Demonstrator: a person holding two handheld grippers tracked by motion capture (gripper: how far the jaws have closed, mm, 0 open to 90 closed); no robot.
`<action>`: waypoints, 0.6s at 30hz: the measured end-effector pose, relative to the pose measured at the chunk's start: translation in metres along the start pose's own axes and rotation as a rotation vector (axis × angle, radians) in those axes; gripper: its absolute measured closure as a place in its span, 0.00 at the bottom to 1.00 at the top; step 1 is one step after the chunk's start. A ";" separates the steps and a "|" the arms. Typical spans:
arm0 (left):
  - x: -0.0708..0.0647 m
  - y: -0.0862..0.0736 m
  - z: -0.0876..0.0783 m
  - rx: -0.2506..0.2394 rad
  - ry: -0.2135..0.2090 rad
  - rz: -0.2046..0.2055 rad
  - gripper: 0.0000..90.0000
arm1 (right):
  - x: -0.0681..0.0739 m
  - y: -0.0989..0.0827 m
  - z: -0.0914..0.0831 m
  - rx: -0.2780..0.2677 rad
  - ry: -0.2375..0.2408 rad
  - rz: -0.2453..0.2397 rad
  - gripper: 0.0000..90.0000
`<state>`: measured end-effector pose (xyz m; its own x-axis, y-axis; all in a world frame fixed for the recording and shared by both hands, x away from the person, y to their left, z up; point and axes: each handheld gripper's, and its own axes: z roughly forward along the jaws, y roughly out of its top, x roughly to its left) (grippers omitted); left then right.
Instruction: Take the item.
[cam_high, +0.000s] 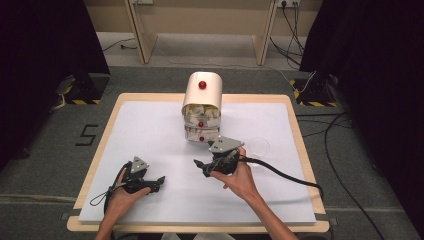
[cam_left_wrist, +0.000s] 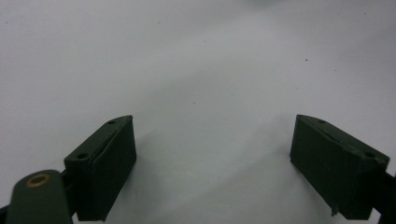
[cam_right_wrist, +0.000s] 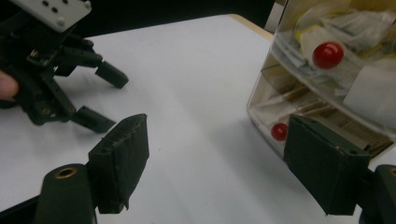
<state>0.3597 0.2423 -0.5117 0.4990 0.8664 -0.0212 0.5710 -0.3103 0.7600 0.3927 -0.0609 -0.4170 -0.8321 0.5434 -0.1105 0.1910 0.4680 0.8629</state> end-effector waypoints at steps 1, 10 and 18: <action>0.000 0.000 0.000 0.000 0.000 0.000 0.15 | -0.001 0.002 0.001 -0.002 -0.008 -0.006 0.25; 0.000 0.000 0.000 0.000 0.000 0.000 0.15 | -0.005 0.013 0.010 -0.017 -0.021 -0.016 0.26; 0.000 0.000 0.000 0.000 -0.001 -0.001 0.15 | -0.011 0.023 0.015 -0.052 -0.020 -0.004 0.26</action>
<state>0.3597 0.2424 -0.5117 0.4990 0.8663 -0.0220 0.5712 -0.3098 0.7601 0.4141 -0.0462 -0.4034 -0.8223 0.5555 -0.1239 0.1595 0.4338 0.8868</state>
